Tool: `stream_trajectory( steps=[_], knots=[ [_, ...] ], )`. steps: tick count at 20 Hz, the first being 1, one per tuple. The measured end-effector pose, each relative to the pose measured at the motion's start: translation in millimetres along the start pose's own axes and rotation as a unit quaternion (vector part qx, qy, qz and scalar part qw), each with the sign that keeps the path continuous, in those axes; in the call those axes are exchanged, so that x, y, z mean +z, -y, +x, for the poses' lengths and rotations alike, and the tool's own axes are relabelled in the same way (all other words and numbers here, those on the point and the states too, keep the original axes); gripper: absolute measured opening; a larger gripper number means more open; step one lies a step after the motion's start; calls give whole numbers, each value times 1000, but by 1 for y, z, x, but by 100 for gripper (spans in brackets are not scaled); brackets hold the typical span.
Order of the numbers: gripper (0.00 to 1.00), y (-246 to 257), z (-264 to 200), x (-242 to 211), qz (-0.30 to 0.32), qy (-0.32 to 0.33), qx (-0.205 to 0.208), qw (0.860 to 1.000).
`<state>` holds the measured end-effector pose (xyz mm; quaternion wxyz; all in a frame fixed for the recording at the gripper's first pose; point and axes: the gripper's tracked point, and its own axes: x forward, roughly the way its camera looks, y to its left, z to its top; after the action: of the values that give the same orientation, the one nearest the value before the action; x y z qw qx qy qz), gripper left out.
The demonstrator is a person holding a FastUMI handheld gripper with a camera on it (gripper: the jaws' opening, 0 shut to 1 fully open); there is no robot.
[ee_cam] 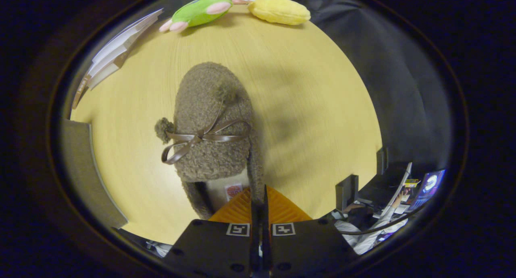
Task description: Open the storage box then place both shoes into the box .Put the left shoe in first, then the right shoe, with the right side of both shoes facing outward in a uniform manner.
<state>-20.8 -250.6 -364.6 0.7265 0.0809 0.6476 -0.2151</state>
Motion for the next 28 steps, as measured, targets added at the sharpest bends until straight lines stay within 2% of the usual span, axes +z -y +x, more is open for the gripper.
stream_trajectory(
  steps=[7,8,14,21,28],
  knots=[
    [6,-1,-13,2,-4,51,-32,998],
    [4,-3,-19,1,-3,60,-34,998],
    [3,-12,-59,-11,-20,72,-75,994],
    [3,-35,-153,-25,32,108,-94,989],
    [4,-69,-252,-28,17,158,-127,979]
  ],
)
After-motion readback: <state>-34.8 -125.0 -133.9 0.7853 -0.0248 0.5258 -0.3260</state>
